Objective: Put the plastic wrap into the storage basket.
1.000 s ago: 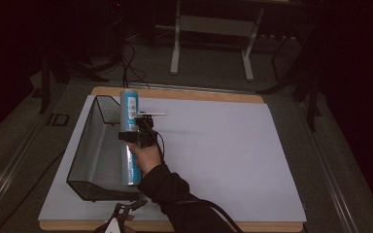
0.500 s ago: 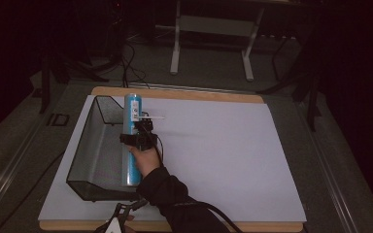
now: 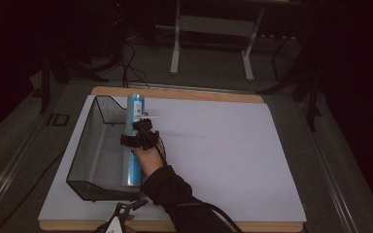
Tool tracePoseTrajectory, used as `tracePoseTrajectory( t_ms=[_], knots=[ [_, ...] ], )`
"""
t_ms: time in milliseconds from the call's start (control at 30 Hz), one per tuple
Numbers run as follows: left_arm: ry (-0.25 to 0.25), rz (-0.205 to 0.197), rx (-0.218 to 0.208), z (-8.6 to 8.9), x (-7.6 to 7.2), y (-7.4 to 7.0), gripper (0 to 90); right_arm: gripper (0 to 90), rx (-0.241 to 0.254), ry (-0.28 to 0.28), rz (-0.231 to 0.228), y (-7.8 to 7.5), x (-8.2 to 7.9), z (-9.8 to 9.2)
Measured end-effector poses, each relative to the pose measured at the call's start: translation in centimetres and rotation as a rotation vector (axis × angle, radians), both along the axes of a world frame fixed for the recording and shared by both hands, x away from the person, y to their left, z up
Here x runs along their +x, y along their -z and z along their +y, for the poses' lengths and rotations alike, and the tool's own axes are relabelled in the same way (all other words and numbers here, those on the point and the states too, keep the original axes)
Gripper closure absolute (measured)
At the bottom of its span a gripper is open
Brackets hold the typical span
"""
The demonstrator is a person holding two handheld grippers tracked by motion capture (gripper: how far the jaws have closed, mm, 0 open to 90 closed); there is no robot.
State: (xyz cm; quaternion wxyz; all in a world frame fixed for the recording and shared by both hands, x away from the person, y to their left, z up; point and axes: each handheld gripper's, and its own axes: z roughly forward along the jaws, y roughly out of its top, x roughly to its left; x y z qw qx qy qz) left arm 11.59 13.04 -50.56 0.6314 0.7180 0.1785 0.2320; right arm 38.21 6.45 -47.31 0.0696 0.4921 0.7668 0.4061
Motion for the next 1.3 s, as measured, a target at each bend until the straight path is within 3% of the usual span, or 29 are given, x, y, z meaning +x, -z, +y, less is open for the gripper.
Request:
tracePoseTrajectory(
  t_ms=[67, 167, 400, 467, 500, 600, 767, 933, 1133, 1300],
  knots=[
    [0.001, 0.004, 0.002, -0.1, 0.1, 0.1, 3.3, 15.1, 0.015, -0.014, -0.007, -0.3, 0.1, -0.5],
    [0.003, 0.010, 0.006, -0.1, 0.1, 0.1, 3.3, 11.0, -0.003, -0.020, -0.041, -0.6, 0.1, -0.9],
    [-0.006, 0.026, 0.017, -0.2, 0.3, 0.2, 3.3, 12.4, -0.003, -0.067, -0.077, -1.6, 0.4, -2.6],
    [-0.008, 0.031, 0.024, -0.2, 0.4, 0.2, 3.3, 12.9, 0.034, -0.088, -0.069, -1.9, 0.7, -3.5],
    [-0.008, 0.032, 0.023, -0.2, 0.4, 0.3, 3.3, 13.6, 0.064, -0.092, -0.093, -2.1, 0.7, -4.1],
    [-0.011, 0.031, 0.026, -0.2, 0.4, 0.3, 3.3, 13.6, 0.071, -0.099, -0.098, -2.3, 0.7, -4.4],
    [-0.011, 0.040, 0.036, -0.3, 0.5, 0.4, 3.3, 13.9, 0.005, -0.140, -0.194, -2.9, 0.1, -5.8],
    [-0.010, 0.044, 0.035, -0.4, 0.5, 0.4, 3.3, 13.9, -0.059, -0.175, -0.256, -3.4, -0.5, -6.8],
    [-0.014, 0.046, 0.037, -0.4, 0.5, 0.4, 3.3, 13.8, -0.062, -0.188, -0.309, -4.0, -1.3, -8.6],
    [-0.016, 0.049, 0.044, -0.4, 0.5, 0.4, 3.3, 13.9, -0.043, -0.193, -0.322, -4.1, -2.1, -10.9]
  ],
)
